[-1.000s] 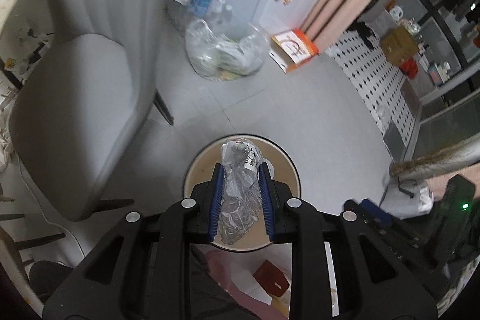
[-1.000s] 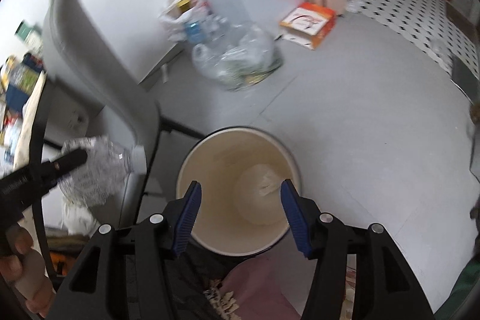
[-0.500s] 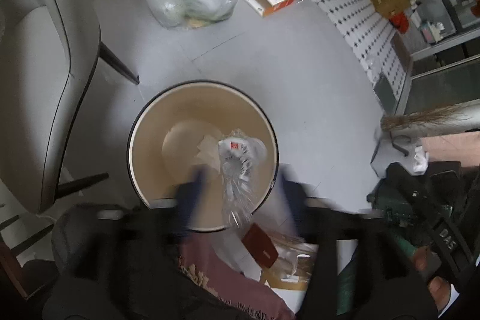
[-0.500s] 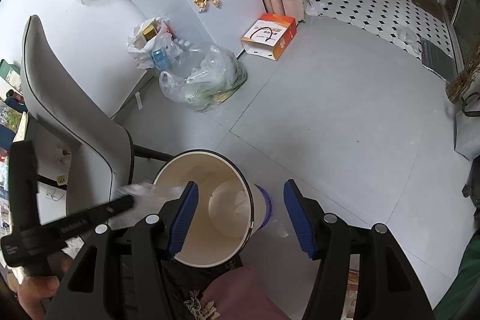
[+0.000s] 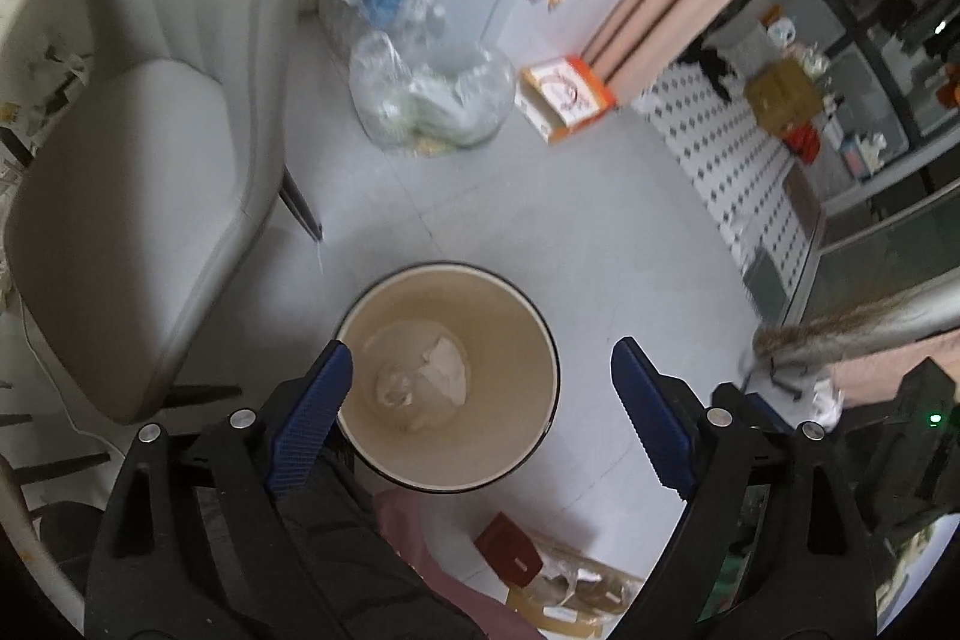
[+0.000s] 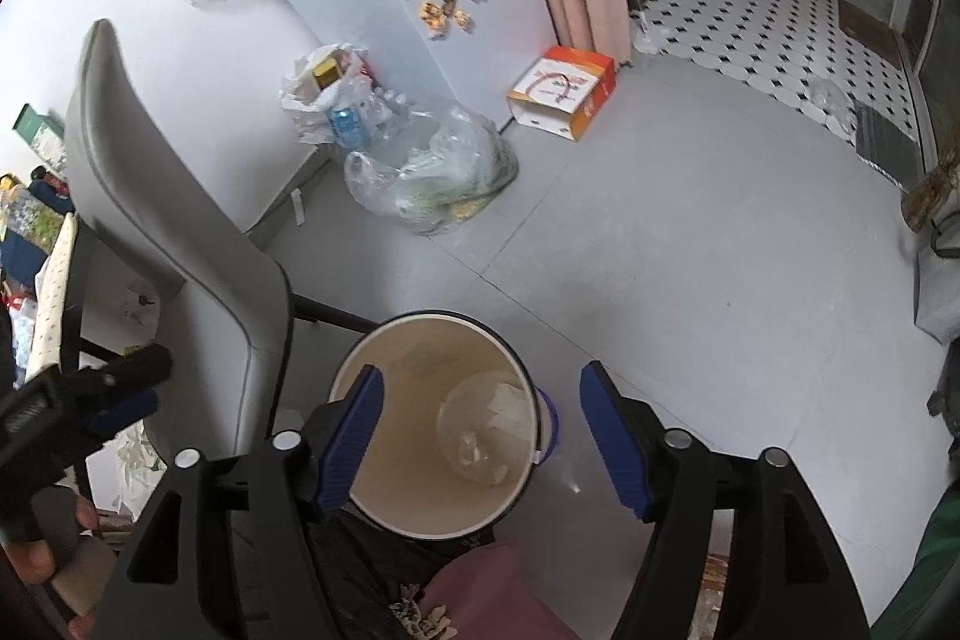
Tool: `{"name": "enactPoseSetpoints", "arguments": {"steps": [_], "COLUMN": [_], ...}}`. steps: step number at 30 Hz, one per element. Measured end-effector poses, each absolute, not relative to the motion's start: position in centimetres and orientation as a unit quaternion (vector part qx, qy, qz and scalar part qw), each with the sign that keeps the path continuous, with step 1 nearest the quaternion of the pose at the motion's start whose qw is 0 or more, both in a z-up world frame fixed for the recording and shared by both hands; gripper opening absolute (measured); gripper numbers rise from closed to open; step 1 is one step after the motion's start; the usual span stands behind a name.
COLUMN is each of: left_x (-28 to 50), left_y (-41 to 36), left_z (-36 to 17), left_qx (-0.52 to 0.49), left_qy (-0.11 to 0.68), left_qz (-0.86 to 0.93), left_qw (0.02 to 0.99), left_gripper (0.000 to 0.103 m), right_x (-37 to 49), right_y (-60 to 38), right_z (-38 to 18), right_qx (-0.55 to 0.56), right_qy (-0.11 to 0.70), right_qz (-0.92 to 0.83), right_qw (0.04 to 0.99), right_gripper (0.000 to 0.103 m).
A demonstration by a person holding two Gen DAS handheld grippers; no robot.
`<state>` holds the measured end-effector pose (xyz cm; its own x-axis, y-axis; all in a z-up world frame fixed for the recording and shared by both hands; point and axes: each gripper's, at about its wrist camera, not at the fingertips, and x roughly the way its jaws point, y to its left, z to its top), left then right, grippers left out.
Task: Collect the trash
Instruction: 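Open the left tool over the bin to drop the plastic bottle, then move both open tools back to the table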
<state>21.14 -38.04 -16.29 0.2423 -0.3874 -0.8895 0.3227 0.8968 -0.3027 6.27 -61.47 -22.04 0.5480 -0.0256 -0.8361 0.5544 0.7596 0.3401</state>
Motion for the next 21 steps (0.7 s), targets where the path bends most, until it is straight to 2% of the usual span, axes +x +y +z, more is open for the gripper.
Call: {"name": "enactPoseSetpoints", "arguments": {"steps": [4,6,10,21], "left_x": [20.5,19.9,19.0,15.8], "left_y": [-35.5,-33.9,-30.5,-20.7], "left_z": [-12.5,-10.4,-7.1,0.1], "left_qx": [-0.050,-0.056,-0.072,-0.126], "left_qy": [0.531,0.505,0.458,0.371], "left_qz": [-0.218,-0.212,-0.196,-0.213], "left_qw": [0.817,0.835,0.864,0.895], "left_gripper": [0.093,0.095,0.097,0.097], "right_x": [6.9,7.1,7.3,8.5], "right_y": [-59.8,-58.6,-55.9,-47.2], "right_z": [-19.6,-17.8,-14.9,-7.9], "right_qx": [0.285,0.272,0.244,0.158], "right_qy": [0.426,0.415,0.395,0.343], "right_qz": [-0.162,-0.157,-0.150,-0.125], "right_qw": [0.843,0.854,0.873,0.917], "right_gripper": [0.078,0.087,0.095,0.095]}}
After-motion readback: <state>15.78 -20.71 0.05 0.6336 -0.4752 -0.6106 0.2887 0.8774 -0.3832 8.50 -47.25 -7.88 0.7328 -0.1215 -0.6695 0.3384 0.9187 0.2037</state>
